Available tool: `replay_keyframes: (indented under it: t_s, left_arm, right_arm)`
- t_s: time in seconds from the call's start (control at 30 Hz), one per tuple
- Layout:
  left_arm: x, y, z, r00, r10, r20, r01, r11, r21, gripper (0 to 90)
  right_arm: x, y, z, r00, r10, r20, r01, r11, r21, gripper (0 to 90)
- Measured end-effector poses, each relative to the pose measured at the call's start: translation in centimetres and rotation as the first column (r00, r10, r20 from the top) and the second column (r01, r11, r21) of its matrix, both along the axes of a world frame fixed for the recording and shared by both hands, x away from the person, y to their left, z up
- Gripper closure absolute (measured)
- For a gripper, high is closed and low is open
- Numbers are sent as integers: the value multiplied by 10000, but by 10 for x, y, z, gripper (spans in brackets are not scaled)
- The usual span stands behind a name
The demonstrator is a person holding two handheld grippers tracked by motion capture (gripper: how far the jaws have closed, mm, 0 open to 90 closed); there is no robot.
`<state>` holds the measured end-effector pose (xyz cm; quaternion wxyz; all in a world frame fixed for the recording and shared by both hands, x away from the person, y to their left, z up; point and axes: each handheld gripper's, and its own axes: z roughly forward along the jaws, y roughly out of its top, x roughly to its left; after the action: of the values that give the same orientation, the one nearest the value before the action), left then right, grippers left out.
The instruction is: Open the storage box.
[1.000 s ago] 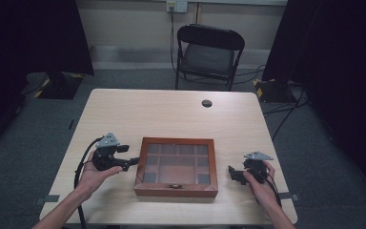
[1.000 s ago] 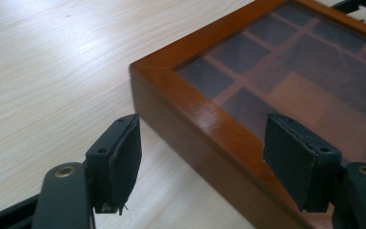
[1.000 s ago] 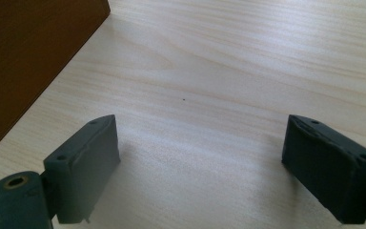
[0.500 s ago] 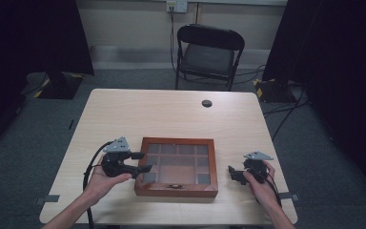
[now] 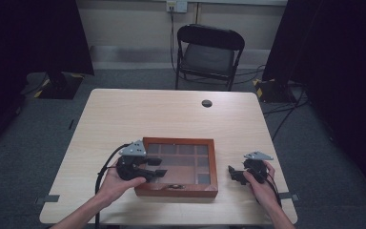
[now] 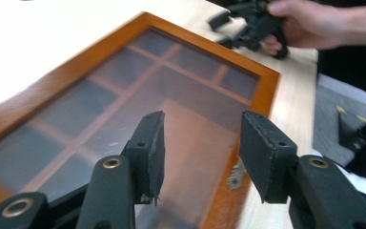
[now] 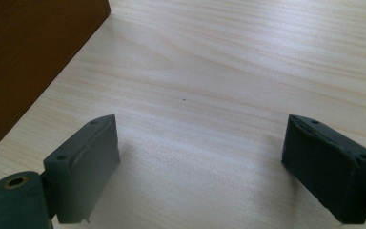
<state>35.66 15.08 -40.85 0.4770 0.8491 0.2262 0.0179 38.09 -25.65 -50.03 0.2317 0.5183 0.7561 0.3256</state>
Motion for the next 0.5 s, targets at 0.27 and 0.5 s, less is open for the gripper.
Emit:
replay_keyframes:
  t_s: [0.27, 0.5]
  left_arm:
    - [-8, -29, -10, 9927, -1179, -254, 1187, 9924, 338, 645]
    - [-6, -34, -16, 9877, -1478, -514, 1498, 9880, 386, 736]
  right_arm:
    - [0, 0, 0, 10000, 3, 0, -3, 10000, 0, 117]
    - [0, 0, 0, 10000, 2, 0, -2, 10000, -8, 117]
